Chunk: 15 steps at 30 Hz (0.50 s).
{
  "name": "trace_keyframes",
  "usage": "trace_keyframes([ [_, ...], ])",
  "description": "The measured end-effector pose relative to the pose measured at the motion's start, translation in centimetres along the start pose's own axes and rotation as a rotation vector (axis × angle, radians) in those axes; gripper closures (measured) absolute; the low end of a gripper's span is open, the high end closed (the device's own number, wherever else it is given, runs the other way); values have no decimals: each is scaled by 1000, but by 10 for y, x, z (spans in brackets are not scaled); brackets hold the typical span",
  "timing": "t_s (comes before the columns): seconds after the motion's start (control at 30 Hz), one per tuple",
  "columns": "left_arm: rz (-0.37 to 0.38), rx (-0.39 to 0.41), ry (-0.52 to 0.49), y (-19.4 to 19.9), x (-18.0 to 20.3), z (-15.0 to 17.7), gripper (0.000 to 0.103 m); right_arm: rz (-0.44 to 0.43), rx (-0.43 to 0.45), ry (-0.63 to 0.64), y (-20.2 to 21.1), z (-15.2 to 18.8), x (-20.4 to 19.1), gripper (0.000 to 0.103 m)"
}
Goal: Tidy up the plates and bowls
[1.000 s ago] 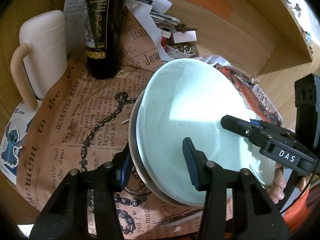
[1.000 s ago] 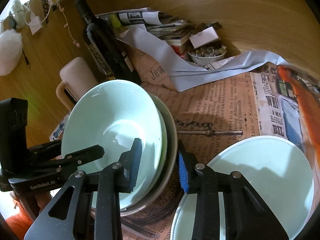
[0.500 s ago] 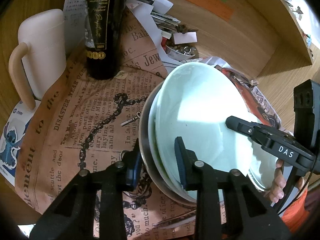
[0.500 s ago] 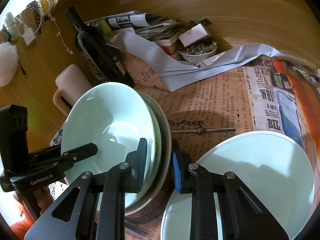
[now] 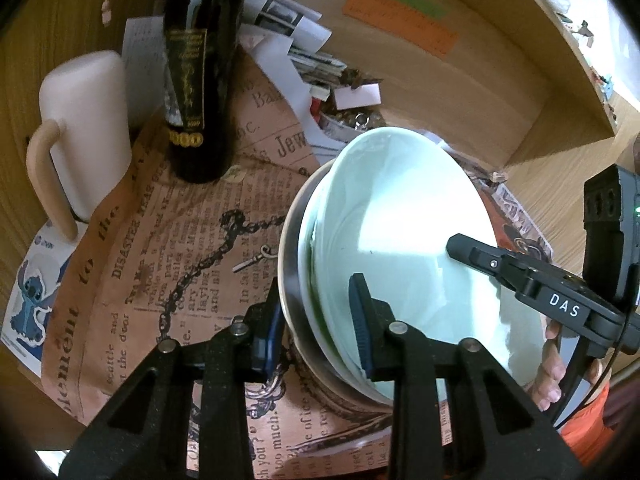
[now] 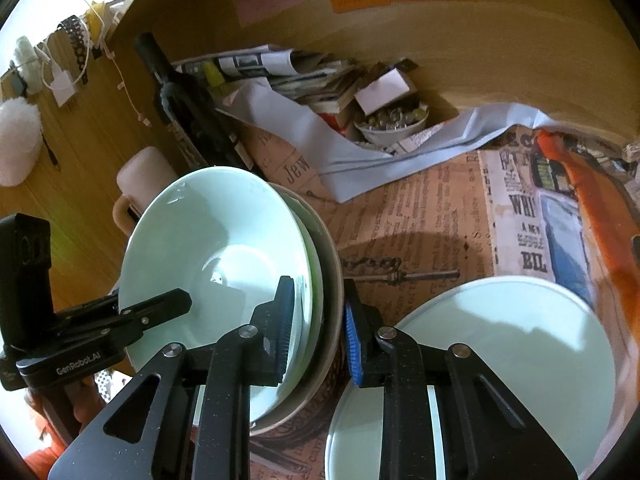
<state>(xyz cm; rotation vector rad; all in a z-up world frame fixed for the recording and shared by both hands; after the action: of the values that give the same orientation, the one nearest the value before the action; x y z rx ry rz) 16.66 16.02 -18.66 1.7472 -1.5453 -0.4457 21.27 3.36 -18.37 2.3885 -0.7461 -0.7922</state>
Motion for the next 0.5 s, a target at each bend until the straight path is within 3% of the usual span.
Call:
trace_keyframes([
  [0.5, 29, 68, -60, 17, 39, -12, 72, 35, 76, 1, 46, -8, 9, 82],
])
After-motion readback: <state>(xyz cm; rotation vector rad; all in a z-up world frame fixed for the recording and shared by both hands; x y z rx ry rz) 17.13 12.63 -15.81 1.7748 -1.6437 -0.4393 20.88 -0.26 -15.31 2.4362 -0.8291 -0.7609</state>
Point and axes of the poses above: each gripper's, at about its wrist camera, not at the fingertips, and y roughly against the way its jaws point, x to its right, z to its underside, the point moved 9 cm from there along -y, roughly the way its jaws point, and after that the axes turned 8 degrees about -z, right-handed, at the moved point
